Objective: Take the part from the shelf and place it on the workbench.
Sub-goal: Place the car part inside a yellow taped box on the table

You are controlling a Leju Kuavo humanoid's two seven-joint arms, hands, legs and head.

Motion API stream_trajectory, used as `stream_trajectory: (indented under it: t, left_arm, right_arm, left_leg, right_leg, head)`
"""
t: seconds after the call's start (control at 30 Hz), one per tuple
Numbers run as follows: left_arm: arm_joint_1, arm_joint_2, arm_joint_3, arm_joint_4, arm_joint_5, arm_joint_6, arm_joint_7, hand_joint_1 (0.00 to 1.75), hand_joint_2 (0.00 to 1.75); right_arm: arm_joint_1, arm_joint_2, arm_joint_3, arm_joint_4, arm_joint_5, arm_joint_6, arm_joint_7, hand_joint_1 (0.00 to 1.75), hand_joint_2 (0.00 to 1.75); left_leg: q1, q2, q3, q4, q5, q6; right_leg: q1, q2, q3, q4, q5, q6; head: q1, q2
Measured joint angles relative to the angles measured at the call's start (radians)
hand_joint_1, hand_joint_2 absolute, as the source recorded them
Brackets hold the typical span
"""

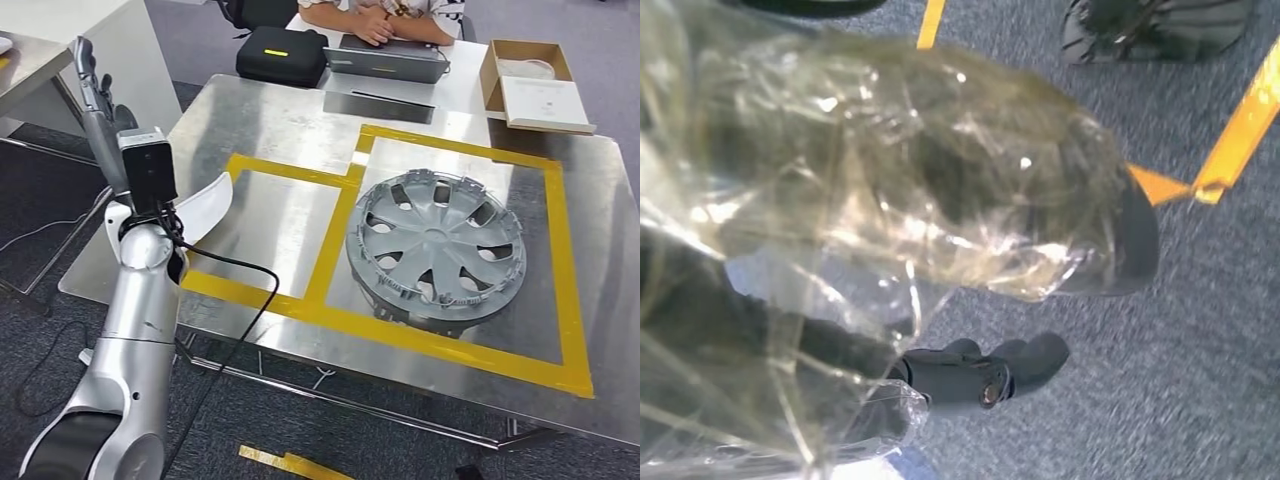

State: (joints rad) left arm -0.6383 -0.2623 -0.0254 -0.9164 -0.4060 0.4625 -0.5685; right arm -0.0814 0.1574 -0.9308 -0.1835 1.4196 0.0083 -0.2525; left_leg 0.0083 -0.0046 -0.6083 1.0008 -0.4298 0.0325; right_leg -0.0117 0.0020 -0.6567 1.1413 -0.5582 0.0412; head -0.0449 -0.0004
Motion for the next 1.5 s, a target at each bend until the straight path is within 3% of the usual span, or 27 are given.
stream_trajectory:
  t: [0.07, 0.1, 0.13, 0.2, 0.27, 0.4, 0.43, 0.5, 0.57, 0.6, 0.63, 0.67, 0.73, 0.77, 0.8, 0.9, 0.97, 1.03, 1.07, 1.1, 1.17, 1.23, 1.3, 1.33, 1.4, 1.43, 1.5]
  left_arm:
    - [0.018, -0.010, -0.031, -0.018, 0.007, 0.001, 0.006, 0.00, 0.00]
    - [0.029, -0.014, -0.045, -0.028, 0.010, 0.003, 0.006, 0.00, 0.00]
    - [0.041, -0.018, -0.060, -0.038, 0.010, 0.006, 0.006, 0.00, 0.00]
    - [0.061, -0.028, -0.094, -0.064, 0.010, 0.015, 0.006, 0.00, 0.00]
    - [0.079, -0.037, -0.127, -0.090, 0.015, 0.024, 0.006, 0.00, 0.00]
    - [0.121, -0.048, -0.189, -0.126, 0.042, 0.035, 0.005, 0.00, 0.00]
    - [0.130, -0.049, -0.201, -0.131, 0.046, 0.037, 0.004, 0.00, 0.00]
    - [0.144, -0.049, -0.219, -0.139, 0.050, 0.041, 0.003, 0.00, 0.00]
    - [0.156, -0.050, -0.231, -0.142, 0.055, 0.042, 0.003, 0.00, 0.00]
    - [0.161, -0.050, -0.236, -0.142, 0.058, 0.042, 0.002, 0.00, 0.00]
    - [0.165, -0.050, -0.241, -0.143, 0.061, 0.040, 0.002, 0.00, 0.00]
    - [0.168, -0.051, -0.247, -0.144, 0.063, 0.039, 0.001, 0.00, 0.00]
    - [0.170, -0.059, -0.261, -0.147, 0.064, 0.037, -0.005, 0.00, 0.00]
    - [0.171, -0.063, -0.268, -0.149, 0.062, 0.038, -0.009, 0.00, 0.00]
    - [0.175, -0.066, -0.276, -0.150, 0.060, 0.039, -0.013, 0.00, 0.00]
    - [0.200, -0.070, -0.302, -0.151, 0.044, 0.052, -0.017, 0.00, 0.00]
    - [0.216, -0.075, -0.325, -0.151, 0.032, 0.064, -0.016, 0.00, 0.00]
    - [0.229, -0.077, -0.348, -0.151, 0.028, 0.071, -0.016, 0.00, 0.00]
    - [0.235, -0.075, -0.359, -0.151, 0.028, 0.071, -0.016, 0.00, 0.00]
    - [0.242, -0.073, -0.368, -0.151, 0.030, 0.070, -0.016, 0.00, 0.00]
    - [0.256, -0.069, -0.384, -0.151, 0.040, 0.065, -0.019, 0.00, 0.00]
    - [0.273, -0.066, -0.400, -0.155, 0.053, 0.064, -0.029, 0.00, 0.00]
    - [0.291, -0.061, -0.418, -0.168, 0.064, 0.070, -0.044, 0.00, 0.00]
    - [0.300, -0.059, -0.428, -0.175, 0.069, 0.074, -0.049, 0.00, 0.00]
    - [0.320, -0.050, -0.447, -0.189, 0.076, 0.080, -0.055, 0.00, 0.00]
    - [0.330, -0.045, -0.454, -0.196, 0.078, 0.083, -0.056, 0.00, 0.00]
    - [0.344, -0.038, -0.462, -0.209, 0.083, 0.087, -0.057, 0.00, 0.00]
  right_arm:
    - [0.001, 0.001, 0.000, 0.000, 0.000, 0.000, 0.000, 0.00, 0.00]
    - [0.002, 0.001, 0.000, 0.000, -0.001, 0.000, 0.000, 0.00, 0.00]
    - [0.003, 0.001, 0.000, 0.000, -0.001, 0.000, 0.000, 0.00, 0.00]
    - [0.002, 0.001, -0.001, 0.000, -0.001, 0.000, 0.000, 0.00, 0.00]
    - [-0.001, 0.004, -0.001, 0.000, -0.002, 0.000, 0.000, 0.00, 0.00]
    - [0.002, 0.014, -0.001, 0.000, -0.004, 0.000, 0.001, 0.00, 0.00]
    - [0.002, 0.016, -0.001, 0.000, -0.004, 0.000, 0.001, 0.00, 0.00]
    - [0.002, 0.018, -0.001, 0.000, -0.004, -0.001, 0.001, 0.00, 0.00]
    - [0.002, 0.018, -0.001, 0.000, -0.004, 0.000, 0.001, 0.00, 0.00]
    - [0.002, 0.018, -0.001, 0.000, -0.004, 0.000, 0.001, 0.00, 0.00]
    - [0.002, 0.019, -0.001, 0.000, -0.003, 0.000, 0.001, 0.00, 0.00]
    - [0.002, 0.019, -0.001, 0.000, -0.003, 0.000, 0.001, 0.00, 0.00]
    - [0.002, 0.021, -0.001, 0.000, -0.003, -0.001, 0.001, 0.00, 0.00]
    - [0.001, 0.022, -0.001, 0.000, -0.003, -0.001, 0.001, 0.00, 0.00]
    - [0.001, 0.024, -0.001, 0.000, -0.003, -0.001, 0.001, 0.00, 0.00]
    - [0.003, 0.026, -0.001, 0.001, -0.005, -0.002, 0.002, 0.00, 0.00]
    - [0.006, 0.027, -0.001, 0.000, -0.008, -0.006, 0.004, 0.00, 0.00]
    - [0.007, 0.027, -0.001, 0.000, -0.009, -0.010, 0.005, 0.00, 0.00]
    - [0.007, 0.027, -0.001, 0.000, -0.010, -0.011, 0.005, 0.00, 0.00]
    - [0.007, 0.028, -0.001, 0.000, -0.010, -0.012, 0.005, 0.00, 0.00]
    - [0.008, 0.028, -0.001, 0.000, -0.013, -0.015, 0.005, 0.00, 0.00]
    - [0.006, 0.028, -0.002, 0.000, -0.017, -0.018, 0.004, 0.00, 0.00]
    - [0.003, 0.031, -0.003, 0.000, -0.021, -0.019, 0.003, 0.00, 0.00]
    - [0.002, 0.032, -0.003, 0.001, -0.022, -0.020, 0.003, 0.00, 0.00]
    - [0.005, 0.035, -0.003, 0.001, -0.024, -0.020, 0.003, 0.00, 0.00]
    - [0.008, 0.036, -0.004, 0.001, -0.024, -0.020, 0.004, 0.00, 0.00]
    - [0.009, 0.037, -0.005, 0.001, -0.024, -0.020, 0.005, 0.00, 0.00]
  left_leg:
    - [-0.001, 0.001, -0.007, 0.000, 0.006, 0.002]
    - [-0.002, 0.002, -0.011, 0.001, 0.009, 0.002]
    - [-0.002, 0.002, -0.015, 0.001, 0.013, 0.000]
    - [-0.001, 0.001, -0.022, 0.003, 0.020, -0.005]
    - [-0.006, 0.001, -0.028, 0.007, 0.027, -0.014]
    - [-0.006, 0.001, -0.039, 0.013, 0.032, -0.036]
    - [-0.005, 0.001, -0.047, 0.031, 0.010, -0.042]
    - [-0.003, 0.002, -0.080, 0.128, -0.074, -0.051]
    - [-0.002, 0.002, -0.113, 0.254, -0.152, -0.055]
    - [-0.002, 0.002, -0.112, 0.285, -0.168, -0.054]
    - [-0.002, 0.002, -0.092, 0.276, -0.166, -0.050]
    - [-0.004, 0.002, -0.052, 0.230, -0.149, -0.044]
    - [-0.010, 0.002, 0.054, 0.085, -0.114, -0.026]
    - [-0.013, 0.002, 0.090, 0.029, -0.104, -0.019]
    - [-0.016, 0.002, 0.107, -0.003, -0.099, -0.014]
    - [-0.020, 0.004, 0.097, -0.017, -0.075, -0.005]
    - [-0.016, 0.007, 0.081, -0.025, -0.049, 0.007]
    - [-0.014, 0.008, 0.054, -0.026, -0.026, 0.015]
    - [-0.014, 0.008, 0.039, -0.026, -0.014, 0.015]
    - [-0.014, 0.009, 0.022, -0.025, -0.002, 0.013]
    - [-0.013, 0.010, -0.010, -0.023, 0.021, 0.008]
    - [-0.013, 0.009, -0.037, -0.017, 0.041, -0.002]
    - [-0.015, 0.009, -0.055, -0.008, 0.059, -0.014]
    - [-0.016, 0.009, -0.060, -0.006, 0.068, -0.018]
    - [-0.014, 0.009, -0.064, -0.004, 0.080, -0.028]
    - [-0.012, 0.008, -0.068, 0.005, 0.063, -0.033]
    - [-0.009, 0.007, -0.087, 0.077, -0.024, -0.044]
  right_leg:
    - [-0.002, 0.000, -0.044, 0.119, -0.055, 0.005]
    - [-0.002, 0.000, -0.046, 0.137, -0.058, 0.008]
    - [-0.002, -0.001, -0.028, 0.114, -0.043, 0.009]
    - [-0.004, -0.001, 0.054, -0.019, 0.009, 0.009]
    - [-0.004, 0.001, 0.117, -0.126, 0.039, 0.004]
    - [-0.002, 0.003, 0.117, -0.139, 0.059, -0.021]
    - [-0.003, 0.001, 0.111, -0.140, 0.066, -0.029]
    - [-0.004, -0.002, 0.092, -0.140, 0.082, -0.041]
    - [-0.002, -0.003, 0.069, -0.139, 0.099, -0.044]
    - [-0.001, -0.004, 0.056, -0.139, 0.107, -0.044]
    - [0.001, -0.004, 0.044, -0.138, 0.116, -0.043]
    - [0.003, -0.004, 0.033, -0.138, 0.125, -0.043]
    - [0.008, -0.004, 0.016, -0.137, 0.142, -0.039]
    - [0.009, -0.004, 0.010, -0.137, 0.151, -0.036]
    - [0.010, -0.005, 0.005, -0.137, 0.159, -0.031]
    - [0.005, -0.007, -0.004, -0.142, 0.176, -0.012]
    - [0.003, -0.004, -0.026, -0.102, 0.123, -0.003]
    - [0.000, -0.003, -0.060, 0.013, 0.020, 0.003]
    - [-0.001, -0.003, -0.071, 0.077, -0.017, 0.007]
    - [-0.002, -0.004, -0.072, 0.123, -0.031, 0.011]
    - [-0.005, -0.004, -0.027, 0.123, 0.002, 0.016]
    - [-0.009, -0.003, 0.083, 0.003, 0.035, 0.020]
    - [-0.010, -0.001, 0.176, -0.127, 0.015, 0.015]
    - [-0.008, 0.000, 0.195, -0.160, 0.003, 0.010]
    - [-0.006, -0.002, 0.182, -0.165, 0.008, -0.007]
    - [-0.006, -0.004, 0.175, -0.164, 0.016, -0.017]
    - [-0.007, -0.008, 0.160, -0.164, 0.036, -0.035]
  head:
    - [0.001, 0.000]
    - [0.001, 0.000]
    - [0.001, 0.000]
    - [0.001, 0.000]
    - [0.000, 0.000]
    - [-0.002, 0.000]
    - [-0.003, 0.000]
    - [-0.006, 0.000]
    - [-0.007, 0.000]
    - [-0.007, 0.000]
    - [-0.007, 0.000]
    - [-0.007, 0.000]
    - [-0.007, 0.000]
    - [-0.006, 0.000]
    - [-0.006, 0.000]
    - [-0.006, 0.000]
    - [-0.003, 0.000]
    - [0.002, 0.000]
    - [0.003, 0.000]
    - [0.002, 0.000]
    - [0.002, 0.000]
    - [0.003, 0.000]
    - [0.002, 0.000]
    - [0.002, 0.000]
    - [0.002, 0.000]
    - [0.001, 0.000]
    - [-0.002, 0.000]
